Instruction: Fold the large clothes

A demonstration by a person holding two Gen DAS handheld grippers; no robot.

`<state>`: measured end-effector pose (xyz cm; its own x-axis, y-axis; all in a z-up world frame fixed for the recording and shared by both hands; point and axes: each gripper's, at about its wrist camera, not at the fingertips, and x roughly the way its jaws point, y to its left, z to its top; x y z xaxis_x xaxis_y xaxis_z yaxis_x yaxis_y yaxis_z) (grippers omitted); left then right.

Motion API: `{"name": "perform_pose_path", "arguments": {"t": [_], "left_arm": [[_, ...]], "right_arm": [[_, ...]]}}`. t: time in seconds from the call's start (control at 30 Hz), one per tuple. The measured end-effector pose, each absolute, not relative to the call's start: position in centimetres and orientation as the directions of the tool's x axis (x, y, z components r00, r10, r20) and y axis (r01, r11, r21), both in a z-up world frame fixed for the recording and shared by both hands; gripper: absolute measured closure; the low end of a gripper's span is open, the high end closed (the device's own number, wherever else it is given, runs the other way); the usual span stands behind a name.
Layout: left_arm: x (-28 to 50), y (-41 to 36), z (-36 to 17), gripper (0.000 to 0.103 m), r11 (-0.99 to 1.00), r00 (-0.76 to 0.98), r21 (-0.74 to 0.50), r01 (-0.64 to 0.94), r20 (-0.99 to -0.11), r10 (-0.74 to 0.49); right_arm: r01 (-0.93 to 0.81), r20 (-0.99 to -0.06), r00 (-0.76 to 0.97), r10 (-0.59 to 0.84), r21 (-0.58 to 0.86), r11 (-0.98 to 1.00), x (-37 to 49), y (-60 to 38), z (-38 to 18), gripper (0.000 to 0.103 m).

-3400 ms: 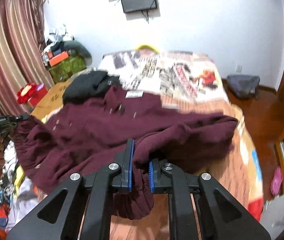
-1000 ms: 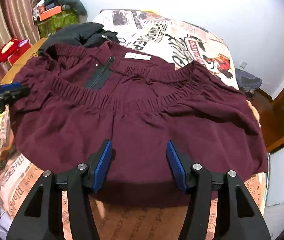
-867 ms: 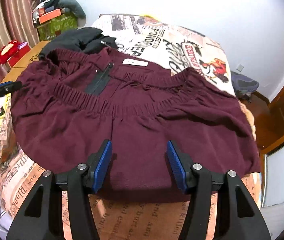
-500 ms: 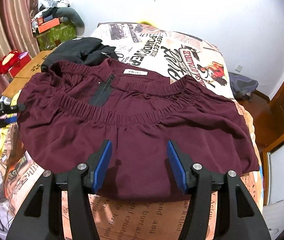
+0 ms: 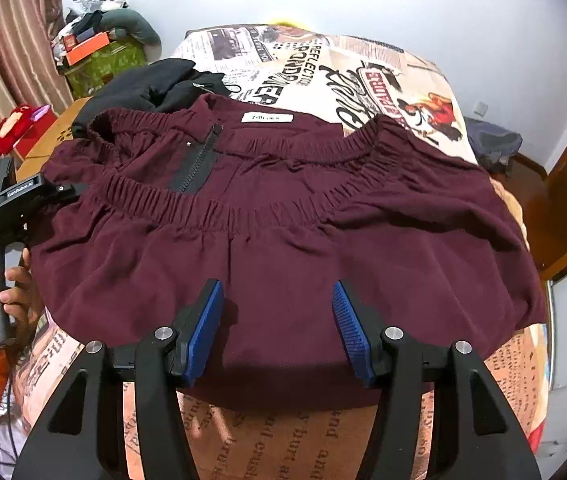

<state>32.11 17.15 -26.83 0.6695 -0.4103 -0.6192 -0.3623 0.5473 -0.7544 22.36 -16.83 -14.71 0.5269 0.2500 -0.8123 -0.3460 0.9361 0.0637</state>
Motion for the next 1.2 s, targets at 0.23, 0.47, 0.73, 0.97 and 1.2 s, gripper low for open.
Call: {"name": "perform_pose_path", "arguments": {"t": [0.23,0.47,0.73,0.97,1.2], "left_arm": [[31.9,16.0,-24.6,0.065,0.61,0.651,-0.697,-0.377,-0.668,-0.36],[29.5,13.6,-16.2,0.077,0.743,0.746,-0.619,-0.254,-0.614,-0.257],[26.0,12.5,-6.8,0.077,0.844,0.862,-0.514,-0.152,-0.487,-0.141],[25.9,10.7,-6.0,0.077,0.912,0.86,-0.386,-0.137,-0.503,-0.084],[27.3,6.1,-5.7,0.077,0.964,0.855,-0.243,-0.108,-0.517,-0.034]], "right_arm": [[-0.33,-0.821,0.503,0.27,0.106,0.938,22.7,-17.2,-14.8,0.05],[-0.362,-0.82,0.507,0.266,0.078,0.929,22.8,-15.7,-13.5,0.05],[-0.495,-0.789,0.469,0.397,0.138,0.858,21.9,-10.0,-11.6,0.05],[-0.564,-0.82,0.352,0.452,0.199,0.801,22.1,-2.7,-15.1,0.05],[-0.518,-0.814,0.251,0.524,0.344,0.783,23.4,-4.9,-16.4,0.05]]}}
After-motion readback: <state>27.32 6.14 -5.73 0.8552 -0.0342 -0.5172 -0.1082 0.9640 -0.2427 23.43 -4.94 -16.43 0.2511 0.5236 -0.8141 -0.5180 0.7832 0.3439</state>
